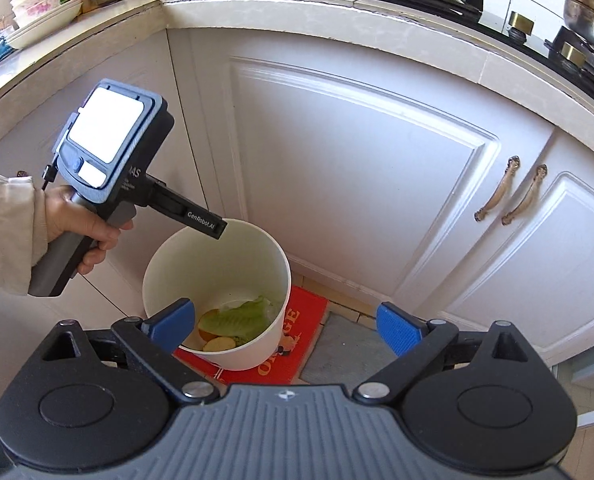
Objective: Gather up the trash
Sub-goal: 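Open the right tool over the bin while the left tool drops the cabbage leaf, then move both tools back over the counter toward the whole orange and paper cup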
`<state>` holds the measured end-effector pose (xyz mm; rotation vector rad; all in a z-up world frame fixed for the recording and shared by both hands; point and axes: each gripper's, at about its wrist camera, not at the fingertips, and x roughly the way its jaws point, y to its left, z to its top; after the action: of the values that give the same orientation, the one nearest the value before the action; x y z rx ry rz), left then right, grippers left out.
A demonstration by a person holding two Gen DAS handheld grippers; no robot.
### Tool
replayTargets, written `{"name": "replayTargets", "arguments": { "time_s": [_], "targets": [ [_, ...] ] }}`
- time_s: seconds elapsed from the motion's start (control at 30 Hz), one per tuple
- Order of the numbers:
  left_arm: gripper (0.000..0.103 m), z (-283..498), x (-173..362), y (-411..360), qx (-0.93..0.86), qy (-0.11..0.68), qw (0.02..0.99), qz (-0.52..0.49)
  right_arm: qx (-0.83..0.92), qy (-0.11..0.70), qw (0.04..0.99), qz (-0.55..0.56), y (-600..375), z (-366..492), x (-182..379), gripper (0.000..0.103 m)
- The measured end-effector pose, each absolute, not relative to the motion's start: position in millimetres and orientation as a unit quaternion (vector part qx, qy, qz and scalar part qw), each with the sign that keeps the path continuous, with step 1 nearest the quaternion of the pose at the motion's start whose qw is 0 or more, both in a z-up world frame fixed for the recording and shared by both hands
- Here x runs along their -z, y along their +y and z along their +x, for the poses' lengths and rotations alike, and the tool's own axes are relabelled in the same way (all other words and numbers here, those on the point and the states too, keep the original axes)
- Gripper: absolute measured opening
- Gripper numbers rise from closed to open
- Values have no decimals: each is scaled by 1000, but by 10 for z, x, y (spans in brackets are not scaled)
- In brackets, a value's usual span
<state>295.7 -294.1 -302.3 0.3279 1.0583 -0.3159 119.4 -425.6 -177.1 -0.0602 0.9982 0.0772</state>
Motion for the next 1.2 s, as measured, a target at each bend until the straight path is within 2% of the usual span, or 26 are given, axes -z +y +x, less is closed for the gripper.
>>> {"name": "replayTargets", "arguments": {
  "time_s": [0.27, 0.4, 0.83, 1.07, 1.2],
  "targets": [
    [90, 2952, 2985, -2971, 154, 500, 839, 152, -47, 468, 882, -33, -4236, 1179, 1663, 101],
    [90, 2883, 2786, -2943, 158, 494, 844, 139, -62, 456, 887, -37, -4192, 1220, 1573, 102],
    [90, 2310, 1425, -2553, 188, 445, 872, 82, -128, 404, 902, -77, -3902, 1398, 739, 103],
    [91, 1999, 773, -1873, 136, 412, 896, 96, -189, 367, 903, -121, -3545, 1555, 234, 103],
    [91, 1853, 517, -1390, 91, 413, 904, 67, -229, 344, 898, -150, -3246, 1707, 78, 103]
  ]
}}
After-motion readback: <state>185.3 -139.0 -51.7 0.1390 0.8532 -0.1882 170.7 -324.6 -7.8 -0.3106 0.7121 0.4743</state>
